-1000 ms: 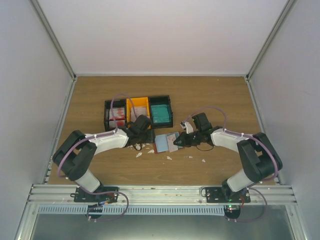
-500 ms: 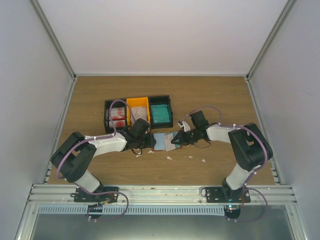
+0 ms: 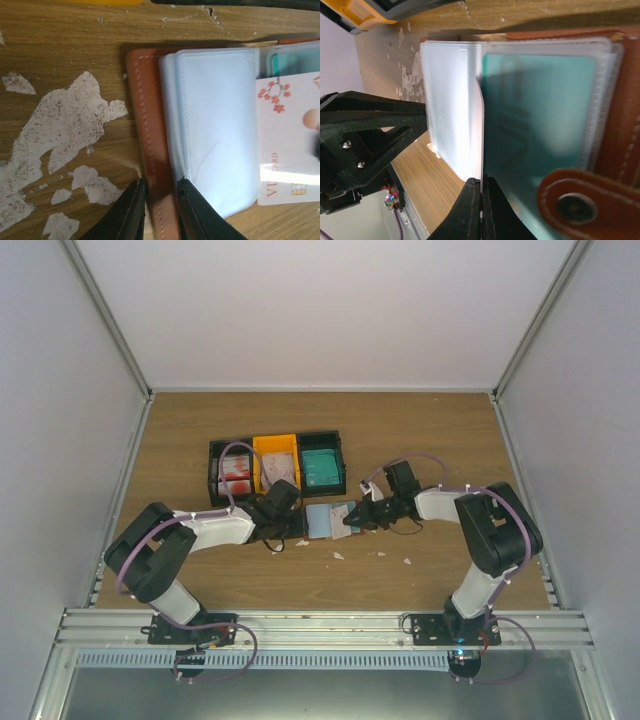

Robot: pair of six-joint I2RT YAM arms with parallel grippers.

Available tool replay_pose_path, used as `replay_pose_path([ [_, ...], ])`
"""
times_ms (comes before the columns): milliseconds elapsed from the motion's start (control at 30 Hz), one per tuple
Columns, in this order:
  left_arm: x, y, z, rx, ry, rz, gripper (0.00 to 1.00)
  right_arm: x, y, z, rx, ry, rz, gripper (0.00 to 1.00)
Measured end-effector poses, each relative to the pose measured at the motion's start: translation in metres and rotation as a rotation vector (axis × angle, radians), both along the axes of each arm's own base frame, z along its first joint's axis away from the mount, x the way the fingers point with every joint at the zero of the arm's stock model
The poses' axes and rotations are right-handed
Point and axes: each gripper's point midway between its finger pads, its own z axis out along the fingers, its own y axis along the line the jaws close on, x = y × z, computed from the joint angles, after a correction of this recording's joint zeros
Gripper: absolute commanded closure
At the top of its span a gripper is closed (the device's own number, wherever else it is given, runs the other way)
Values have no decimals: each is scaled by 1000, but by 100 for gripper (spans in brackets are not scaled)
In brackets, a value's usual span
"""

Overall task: Put the credit cards into the card holder
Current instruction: Insert the credit card into the card holder.

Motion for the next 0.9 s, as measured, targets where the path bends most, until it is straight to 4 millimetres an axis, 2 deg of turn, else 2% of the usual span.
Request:
replay_pose_path([
  [133,1,-1,0,1,-5,-6,81,-2,4,-7,26,44,20,99],
  [267,1,-1,-1,6,-8,-13,87,2,8,-2,49,42,33,100],
  [433,0,-5,-3,8,-13,-31,100,8,11,0,55,35,43,100],
  [700,-4,-14,-3,9,-32,-89,100,3,9,-3,49,47,48,99],
  [900,-27,-34,-3,-20,-10,-198,100,-10,4,-7,47,64,49,100],
])
